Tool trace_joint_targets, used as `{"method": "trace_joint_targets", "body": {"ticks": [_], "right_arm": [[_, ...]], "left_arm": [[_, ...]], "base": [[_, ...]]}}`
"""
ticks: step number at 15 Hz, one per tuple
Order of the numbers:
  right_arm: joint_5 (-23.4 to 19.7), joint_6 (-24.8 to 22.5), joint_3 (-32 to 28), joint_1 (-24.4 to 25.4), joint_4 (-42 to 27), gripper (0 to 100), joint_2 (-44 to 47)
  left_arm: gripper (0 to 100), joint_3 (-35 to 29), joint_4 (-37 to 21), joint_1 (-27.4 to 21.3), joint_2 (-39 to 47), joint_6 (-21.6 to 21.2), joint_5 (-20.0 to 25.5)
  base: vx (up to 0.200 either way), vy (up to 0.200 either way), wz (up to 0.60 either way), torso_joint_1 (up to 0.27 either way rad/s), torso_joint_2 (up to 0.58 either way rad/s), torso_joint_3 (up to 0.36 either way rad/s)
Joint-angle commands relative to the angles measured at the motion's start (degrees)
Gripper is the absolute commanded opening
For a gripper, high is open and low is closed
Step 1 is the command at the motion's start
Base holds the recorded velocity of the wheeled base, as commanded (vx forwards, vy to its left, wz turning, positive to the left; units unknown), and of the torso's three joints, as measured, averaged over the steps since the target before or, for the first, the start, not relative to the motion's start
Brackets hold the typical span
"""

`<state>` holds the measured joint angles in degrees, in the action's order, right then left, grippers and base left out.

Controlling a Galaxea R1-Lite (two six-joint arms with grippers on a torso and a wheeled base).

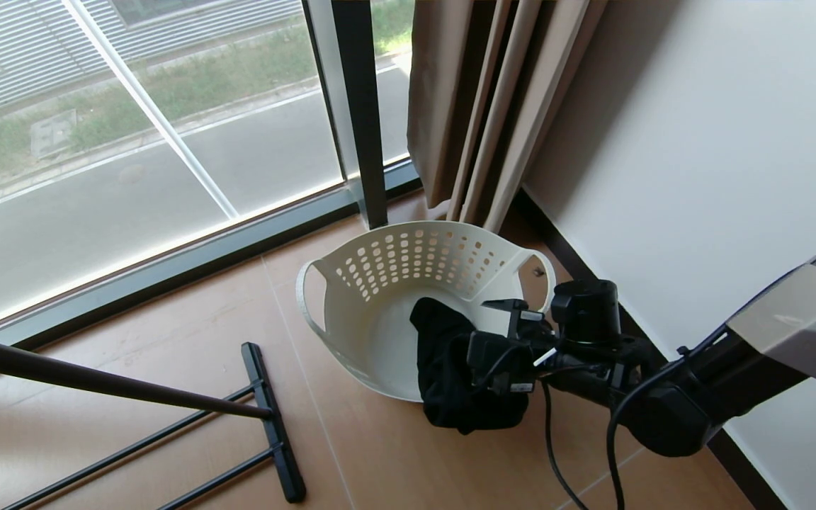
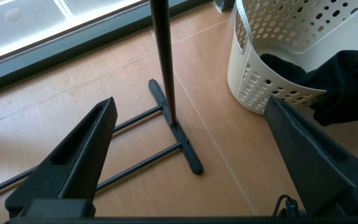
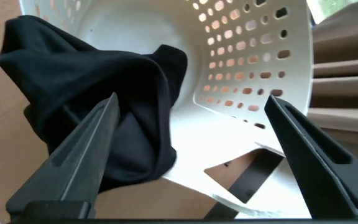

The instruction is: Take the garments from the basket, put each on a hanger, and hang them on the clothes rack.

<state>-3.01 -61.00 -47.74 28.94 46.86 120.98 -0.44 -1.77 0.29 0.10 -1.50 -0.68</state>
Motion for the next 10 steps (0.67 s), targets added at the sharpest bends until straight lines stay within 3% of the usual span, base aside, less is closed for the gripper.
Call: {"method": "trace_joint_targets", "body": {"ticks": [1, 10], "right_arm": [[1.87, -0.08, -2.8, -0.2, -0.01, 100, 4.62], [3.8, 0.01, -10.36, -2.31, -0.01, 100, 11.56]], "left_arm": [[100, 0.0, 0.01, -0.03, -0.01, 0.01, -0.02], [100, 0.0, 0.01, -0.03, -0.01, 0.01, -0.02]], "base": [[0.0, 0.0, 0.0, 0.0, 0.0, 0.0], [0.0, 0.0, 0.0, 0.0, 0.0, 0.0]]}}
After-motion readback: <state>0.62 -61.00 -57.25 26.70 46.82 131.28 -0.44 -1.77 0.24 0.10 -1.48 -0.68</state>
